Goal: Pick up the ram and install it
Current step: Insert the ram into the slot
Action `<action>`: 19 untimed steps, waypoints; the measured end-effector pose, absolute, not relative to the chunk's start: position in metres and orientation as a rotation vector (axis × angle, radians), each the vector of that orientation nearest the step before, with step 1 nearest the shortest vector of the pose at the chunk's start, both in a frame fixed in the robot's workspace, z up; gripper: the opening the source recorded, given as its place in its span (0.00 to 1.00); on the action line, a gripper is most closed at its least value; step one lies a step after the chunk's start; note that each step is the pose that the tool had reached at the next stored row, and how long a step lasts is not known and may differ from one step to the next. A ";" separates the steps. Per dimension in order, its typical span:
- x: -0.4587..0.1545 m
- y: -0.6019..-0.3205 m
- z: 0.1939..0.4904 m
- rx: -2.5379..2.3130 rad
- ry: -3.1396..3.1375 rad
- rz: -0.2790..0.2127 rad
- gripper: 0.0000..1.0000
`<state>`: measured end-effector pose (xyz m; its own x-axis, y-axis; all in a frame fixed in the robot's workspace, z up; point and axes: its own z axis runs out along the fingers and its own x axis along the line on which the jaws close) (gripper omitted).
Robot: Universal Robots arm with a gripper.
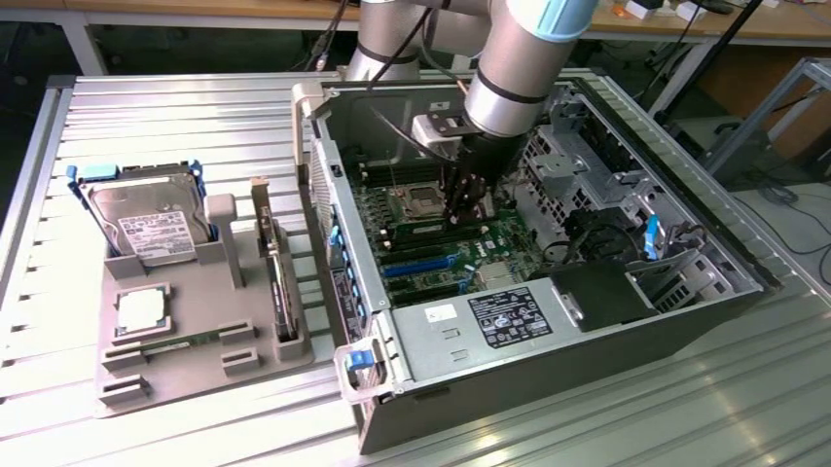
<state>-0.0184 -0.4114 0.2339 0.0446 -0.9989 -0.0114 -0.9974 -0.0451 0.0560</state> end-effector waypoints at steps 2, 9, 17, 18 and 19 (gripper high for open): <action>-0.018 -0.411 0.232 2.229 -2.166 -0.073 0.14; -0.018 -0.411 0.228 2.245 -2.149 -0.072 0.14; -0.016 -0.411 0.227 2.246 -2.148 -0.072 0.14; -0.016 -0.411 0.227 2.246 -2.148 -0.071 0.14; -0.017 -0.411 0.227 2.246 -2.148 -0.071 0.14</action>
<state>-0.0167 -0.4113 0.2271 0.0443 -0.9990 -0.0103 -0.9974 -0.0448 0.0557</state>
